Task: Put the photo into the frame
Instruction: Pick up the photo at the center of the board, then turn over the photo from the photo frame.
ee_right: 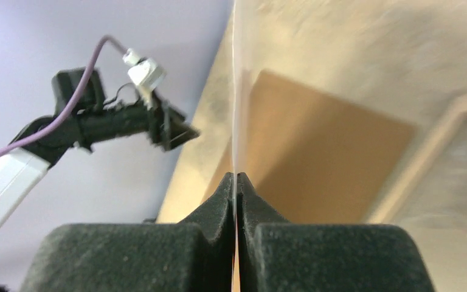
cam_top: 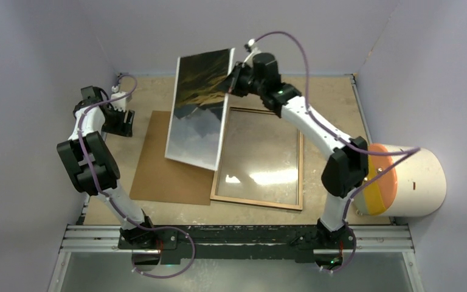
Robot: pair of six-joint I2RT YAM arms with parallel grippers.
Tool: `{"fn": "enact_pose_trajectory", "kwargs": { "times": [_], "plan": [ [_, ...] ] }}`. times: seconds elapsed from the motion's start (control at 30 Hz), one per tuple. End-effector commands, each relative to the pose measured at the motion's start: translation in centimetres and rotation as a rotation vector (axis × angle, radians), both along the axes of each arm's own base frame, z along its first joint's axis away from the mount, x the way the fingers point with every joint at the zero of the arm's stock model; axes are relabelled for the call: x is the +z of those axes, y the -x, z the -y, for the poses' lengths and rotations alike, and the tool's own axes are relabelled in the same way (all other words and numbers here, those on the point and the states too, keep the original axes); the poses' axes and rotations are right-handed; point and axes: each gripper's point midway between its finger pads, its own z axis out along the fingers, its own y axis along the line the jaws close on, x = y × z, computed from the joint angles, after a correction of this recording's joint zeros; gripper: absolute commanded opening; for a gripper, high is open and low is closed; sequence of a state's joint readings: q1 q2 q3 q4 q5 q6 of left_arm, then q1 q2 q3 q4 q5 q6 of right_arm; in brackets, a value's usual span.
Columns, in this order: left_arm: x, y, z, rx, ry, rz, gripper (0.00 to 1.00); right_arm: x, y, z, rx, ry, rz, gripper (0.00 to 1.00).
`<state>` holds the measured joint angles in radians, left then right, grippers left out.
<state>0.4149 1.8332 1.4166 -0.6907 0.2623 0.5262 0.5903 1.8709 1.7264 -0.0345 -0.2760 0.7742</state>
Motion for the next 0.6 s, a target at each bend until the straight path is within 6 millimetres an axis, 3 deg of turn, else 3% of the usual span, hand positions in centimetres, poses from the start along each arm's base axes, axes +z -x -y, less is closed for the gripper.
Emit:
{"fn": "enact_pose_trajectory", "kwargs": {
  "times": [0.0, 0.1, 0.2, 0.3, 0.37, 0.47, 0.57],
  "plan": [
    [1.6, 0.5, 0.6, 0.008, 0.028, 0.024, 0.65, 6.8, 0.6, 10.0, -0.158, 0.304, 0.237, 0.0],
    [1.3, 0.9, 1.4, -0.025, 0.056, 0.016, 0.65, 11.9, 2.7, 15.3, -0.302, 0.405, 0.397, 0.0],
    [1.2, 1.1, 2.2, -0.058, 0.061, 0.02, 0.65, 15.7, 5.2, 20.3, -0.443, 0.499, 0.479, 0.0],
    [0.8, 1.3, 2.7, -0.073, 0.059, 0.014, 0.85, 18.1, 6.6, 25.4, -0.61, 0.63, 0.482, 0.0],
    [0.6, 1.3, 3.0, -0.076, 0.073, 0.011, 0.87, 19.6, 7.0, 27.7, -0.707, 0.687, 0.5, 0.0],
    [0.4, 1.3, 3.1, -0.073, 0.087, 0.008, 0.84, 19.5, 6.5, 28.6, -0.748, 0.749, 0.493, 0.0],
    [0.4, 1.4, 3.2, -0.073, 0.085, 0.01, 0.84, 15.3, 4.8, 28.2, -0.713, 0.892, 0.376, 0.0]
  ]
}}
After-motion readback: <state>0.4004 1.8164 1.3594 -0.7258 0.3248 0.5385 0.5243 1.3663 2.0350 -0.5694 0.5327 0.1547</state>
